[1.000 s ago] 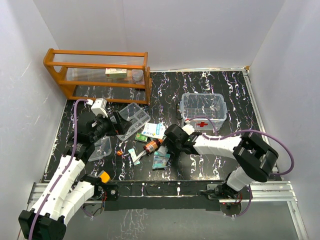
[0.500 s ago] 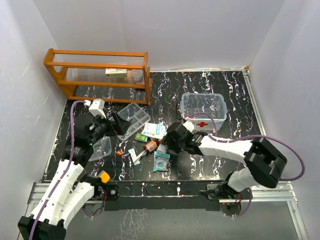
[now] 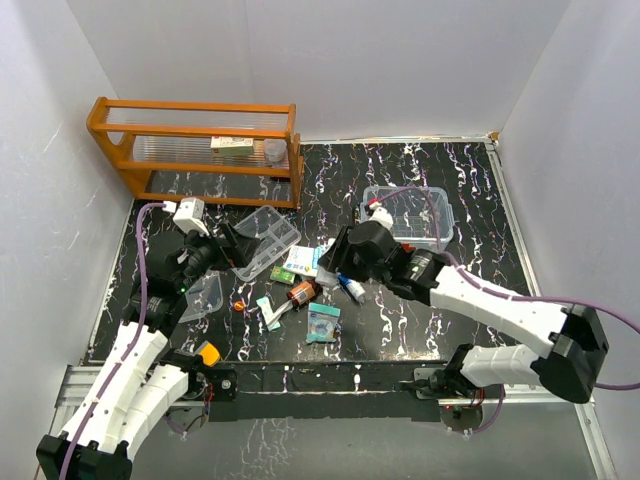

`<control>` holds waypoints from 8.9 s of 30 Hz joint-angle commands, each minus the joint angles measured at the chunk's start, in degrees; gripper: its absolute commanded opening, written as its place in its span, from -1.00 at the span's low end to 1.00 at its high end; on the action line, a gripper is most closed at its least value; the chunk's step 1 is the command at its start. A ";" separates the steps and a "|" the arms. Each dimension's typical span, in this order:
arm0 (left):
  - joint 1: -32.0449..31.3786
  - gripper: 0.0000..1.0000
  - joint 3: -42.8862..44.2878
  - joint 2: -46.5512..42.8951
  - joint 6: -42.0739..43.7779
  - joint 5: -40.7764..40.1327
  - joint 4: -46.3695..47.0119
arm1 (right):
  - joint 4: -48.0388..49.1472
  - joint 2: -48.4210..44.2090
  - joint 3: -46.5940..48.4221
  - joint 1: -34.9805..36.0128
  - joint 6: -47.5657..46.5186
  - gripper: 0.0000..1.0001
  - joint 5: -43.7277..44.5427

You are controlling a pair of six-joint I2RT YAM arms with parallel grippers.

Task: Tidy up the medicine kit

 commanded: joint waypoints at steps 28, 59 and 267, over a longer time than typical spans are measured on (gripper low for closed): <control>-0.13 0.93 1.38 2.59 2.51 -0.64 14.18 | -18.44 5.01 29.39 -34.68 -38.68 -0.32 -6.58; -0.17 0.95 3.87 2.58 3.61 1.23 9.45 | -12.71 29.82 29.38 -34.96 -38.27 -0.32 -15.30; -22.09 0.72 12.16 2.63 15.10 -18.36 -4.79 | -6.79 9.17 19.06 -39.59 -35.45 -0.31 -25.36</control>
